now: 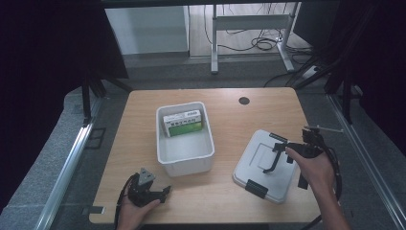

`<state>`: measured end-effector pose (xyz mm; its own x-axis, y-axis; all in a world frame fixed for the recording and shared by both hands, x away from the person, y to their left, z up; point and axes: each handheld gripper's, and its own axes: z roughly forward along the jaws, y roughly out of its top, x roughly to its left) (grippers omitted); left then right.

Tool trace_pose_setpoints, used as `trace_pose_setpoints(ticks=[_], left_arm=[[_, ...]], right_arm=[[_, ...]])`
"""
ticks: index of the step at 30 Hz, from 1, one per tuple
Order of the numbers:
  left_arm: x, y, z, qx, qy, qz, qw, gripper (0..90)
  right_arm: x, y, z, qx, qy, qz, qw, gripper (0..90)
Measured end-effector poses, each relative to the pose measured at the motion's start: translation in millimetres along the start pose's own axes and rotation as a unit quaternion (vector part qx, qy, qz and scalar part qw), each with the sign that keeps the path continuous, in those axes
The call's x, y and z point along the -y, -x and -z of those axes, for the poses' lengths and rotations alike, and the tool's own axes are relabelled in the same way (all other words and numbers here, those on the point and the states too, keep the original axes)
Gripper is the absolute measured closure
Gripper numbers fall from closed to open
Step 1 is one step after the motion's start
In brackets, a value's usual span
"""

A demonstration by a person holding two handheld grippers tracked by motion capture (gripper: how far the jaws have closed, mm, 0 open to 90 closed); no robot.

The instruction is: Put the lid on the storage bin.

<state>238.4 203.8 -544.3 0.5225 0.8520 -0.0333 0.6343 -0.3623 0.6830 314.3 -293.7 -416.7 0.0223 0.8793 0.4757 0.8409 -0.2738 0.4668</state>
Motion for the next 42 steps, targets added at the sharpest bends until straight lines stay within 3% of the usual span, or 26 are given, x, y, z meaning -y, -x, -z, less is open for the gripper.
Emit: trace_pose_setpoints(ticks=[8, 19, 28, 38, 42], left_arm=[[0.2, 0.1, 0.2, 0.0, 0.0, 0.0, 1.0, 12.3], [0.5, -0.1, 0.5, 0.0, 0.0, 0.0, 1.0, 12.3], [0.7, -0.1, 0.7, 0.0, 0.0, 0.0, 1.0, 12.3], [0.9, -0.2, 0.9, 0.001, 0.0, -0.001, 1.0, 12.3], [0.9, -0.2, 0.9, 0.001, 0.0, -0.001, 1.0, 12.3]], right_arm=[[-3.5, -0.2, -10.1, 0.029, -0.027, -0.003, 0.9992, 46.8], [-0.8, 5.5, -31.7, 0.062, -0.064, -0.029, 0.9955, 56.1], [-2.0, 8.6, -40.5, 0.07, -0.074, -0.052, 0.9934, 65.6], [-3.0, 14.5, -52.4, 0.078, -0.103, -0.09, 0.9876, 78.0], [-3.8, 17.9, -54.9, 0.068, -0.107, -0.11, 0.9858, 82.0]])
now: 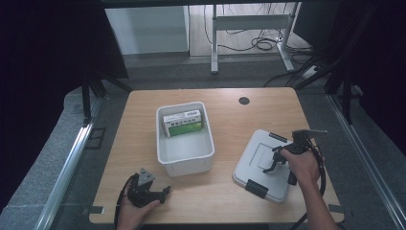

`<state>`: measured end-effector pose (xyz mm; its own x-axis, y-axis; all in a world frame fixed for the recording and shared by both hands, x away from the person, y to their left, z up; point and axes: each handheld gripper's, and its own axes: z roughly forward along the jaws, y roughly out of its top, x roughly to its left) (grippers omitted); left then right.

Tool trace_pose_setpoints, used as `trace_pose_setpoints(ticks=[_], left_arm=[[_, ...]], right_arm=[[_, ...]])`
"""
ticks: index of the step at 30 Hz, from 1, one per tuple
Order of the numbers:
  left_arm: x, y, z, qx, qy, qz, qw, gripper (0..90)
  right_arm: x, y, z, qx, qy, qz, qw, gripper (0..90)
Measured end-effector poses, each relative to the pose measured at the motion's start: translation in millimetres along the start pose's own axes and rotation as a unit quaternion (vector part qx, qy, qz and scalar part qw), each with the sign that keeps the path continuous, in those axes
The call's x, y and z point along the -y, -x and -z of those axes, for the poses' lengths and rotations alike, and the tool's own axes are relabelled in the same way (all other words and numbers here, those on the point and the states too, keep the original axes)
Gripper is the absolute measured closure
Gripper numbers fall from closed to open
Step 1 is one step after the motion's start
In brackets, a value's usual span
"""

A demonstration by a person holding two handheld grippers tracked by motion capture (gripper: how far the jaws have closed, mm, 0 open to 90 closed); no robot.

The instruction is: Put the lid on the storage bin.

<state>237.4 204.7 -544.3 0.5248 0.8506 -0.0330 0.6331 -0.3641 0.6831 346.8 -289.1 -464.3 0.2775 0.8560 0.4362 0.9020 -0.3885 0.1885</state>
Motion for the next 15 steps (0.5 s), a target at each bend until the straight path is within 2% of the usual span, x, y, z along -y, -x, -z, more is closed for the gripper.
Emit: trace_pose_setpoints(ticks=[8, 12, 15], left_arm=[[0.0, 0.0, 0.0, 0.0, 0.0, 0.0, 1.0, 12.3], [0.0, 0.0, 0.0, 0.0, 0.0, 0.0, 1.0, 12.3], [0.0, 0.0, 0.0, 0.0, 0.0, 0.0, 1.0, 12.3]], right_arm=[[-2.6, 4.1, 1.5, -0.015, -0.013, -0.032, 0.9993, 84.3], [-2.4, 2.9, 3.5, -0.01, -0.015, -0.028, 0.9994, 84.4], [-2.5, 1.3, 6.6, -0.015, -0.014, -0.025, 0.9995, 84.5]])
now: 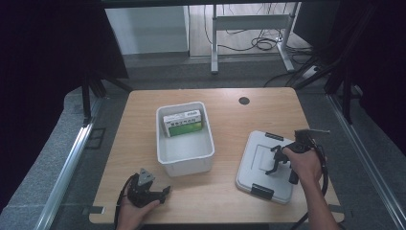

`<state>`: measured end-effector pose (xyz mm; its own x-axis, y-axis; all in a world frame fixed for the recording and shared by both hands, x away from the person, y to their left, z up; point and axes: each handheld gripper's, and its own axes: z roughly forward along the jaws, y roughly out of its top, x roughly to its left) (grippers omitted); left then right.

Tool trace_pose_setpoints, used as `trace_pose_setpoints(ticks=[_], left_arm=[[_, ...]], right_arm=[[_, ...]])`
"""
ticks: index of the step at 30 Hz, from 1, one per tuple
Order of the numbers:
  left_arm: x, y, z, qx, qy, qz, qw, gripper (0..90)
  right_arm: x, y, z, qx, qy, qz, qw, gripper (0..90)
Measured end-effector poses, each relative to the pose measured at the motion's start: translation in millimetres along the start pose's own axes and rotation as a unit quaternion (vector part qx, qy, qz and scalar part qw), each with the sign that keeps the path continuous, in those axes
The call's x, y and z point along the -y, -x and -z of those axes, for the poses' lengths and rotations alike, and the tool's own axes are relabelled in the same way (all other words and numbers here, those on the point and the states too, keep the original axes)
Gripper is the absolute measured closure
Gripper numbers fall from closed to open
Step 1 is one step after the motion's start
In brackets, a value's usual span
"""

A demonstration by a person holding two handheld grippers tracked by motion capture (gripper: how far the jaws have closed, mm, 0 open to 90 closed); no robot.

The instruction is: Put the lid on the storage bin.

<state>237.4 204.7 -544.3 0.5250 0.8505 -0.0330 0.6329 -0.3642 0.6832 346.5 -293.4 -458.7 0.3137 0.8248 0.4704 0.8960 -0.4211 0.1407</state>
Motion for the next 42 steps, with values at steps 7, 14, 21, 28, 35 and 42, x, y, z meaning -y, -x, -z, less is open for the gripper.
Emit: trace_pose_setpoints(ticks=[7, 14, 21, 28, 35, 42], left_arm=[[0.0, 0.0, 0.0, 0.0, 0.0, 0.0, 1.0, 12.3], [0.0, 0.0, 0.0, 0.0, 0.0, 0.0, 1.0, 12.3], [0.0, 0.0, 0.0, 0.0, 0.0, 0.0, 1.0, 12.3], [0.0, 0.0, 0.0, 0.0, 0.0, 0.0, 1.0, 12.3], [0.1, 0.1, 0.0, -0.001, 0.001, 0.0, 1.0, 12.3], [0.2, 0.0, 0.0, 0.0, 0.001, 0.0, 1.0, 12.3]], right_arm=[[-1.4, -5.2, 15.0, -0.011, 0.011, 0.013, 0.9998, 84.5], [-0.5, -7.7, 28.2, -0.011, 0.018, 0.038, 0.999, 84.5], [0.0, -12.2, 40.7, -0.014, 0.026, 0.053, 0.9982, 84.5], [-1.0, -22.6, 57.0, -0.022, 0.037, 0.073, 0.9964, 84.5], [-1.4, -34.6, 69.0, -0.031, 0.038, 0.094, 0.9943, 84.5], [-2.5, -47.2, 78.6, -0.039, 0.039, 0.109, 0.9925, 84.5]])
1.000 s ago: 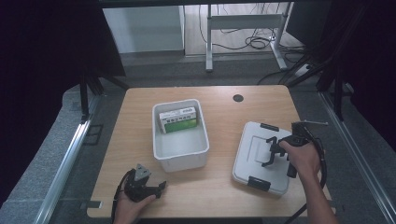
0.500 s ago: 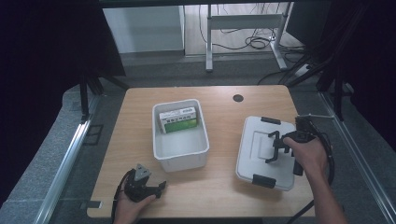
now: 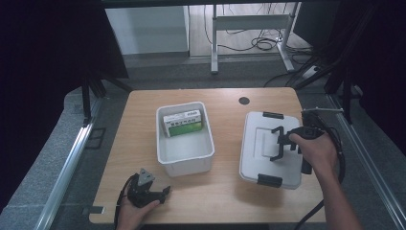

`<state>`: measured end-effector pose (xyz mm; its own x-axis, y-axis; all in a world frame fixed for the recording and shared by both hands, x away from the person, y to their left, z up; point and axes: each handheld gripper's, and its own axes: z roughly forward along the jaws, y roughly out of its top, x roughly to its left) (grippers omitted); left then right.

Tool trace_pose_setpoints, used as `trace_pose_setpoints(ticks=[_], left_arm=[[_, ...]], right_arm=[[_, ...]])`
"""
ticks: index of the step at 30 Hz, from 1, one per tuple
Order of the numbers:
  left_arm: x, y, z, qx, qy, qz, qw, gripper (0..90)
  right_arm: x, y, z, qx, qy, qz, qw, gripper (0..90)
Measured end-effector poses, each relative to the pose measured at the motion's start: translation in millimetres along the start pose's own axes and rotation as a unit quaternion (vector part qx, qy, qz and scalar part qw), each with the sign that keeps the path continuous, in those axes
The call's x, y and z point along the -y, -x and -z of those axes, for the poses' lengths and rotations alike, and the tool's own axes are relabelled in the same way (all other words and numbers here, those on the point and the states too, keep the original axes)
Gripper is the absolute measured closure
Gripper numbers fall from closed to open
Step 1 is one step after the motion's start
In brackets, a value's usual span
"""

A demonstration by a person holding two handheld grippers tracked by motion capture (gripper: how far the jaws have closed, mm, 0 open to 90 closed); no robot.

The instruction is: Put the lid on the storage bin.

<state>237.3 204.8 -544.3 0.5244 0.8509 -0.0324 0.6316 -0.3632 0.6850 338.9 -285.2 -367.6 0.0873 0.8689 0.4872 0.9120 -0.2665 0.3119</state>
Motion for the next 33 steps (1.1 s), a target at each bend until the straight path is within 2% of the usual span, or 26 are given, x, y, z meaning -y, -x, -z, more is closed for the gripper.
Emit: trace_pose_setpoints(ticks=[6, 9, 33], left_arm=[[0.1, 0.0, 0.1, 0.0, 0.0, 0.0, 1.0, 12.3], [0.1, 0.0, 0.1, 0.0, 0.0, 0.0, 1.0, 12.3], [0.1, -0.3, 0.4, 0.0, -0.001, -0.002, 1.0, 12.3]], right_arm=[[-3.7, -8.8, 3.6, -0.015, -0.002, 0.006, 0.9999, 84.4], [-5.2, -13.1, 5.3, -0.018, 0.0, 0.016, 0.9997, 84.4], [-17.8, -52.4, 21.5, -0.041, 0.01, 0.042, 0.9982, 84.4]])
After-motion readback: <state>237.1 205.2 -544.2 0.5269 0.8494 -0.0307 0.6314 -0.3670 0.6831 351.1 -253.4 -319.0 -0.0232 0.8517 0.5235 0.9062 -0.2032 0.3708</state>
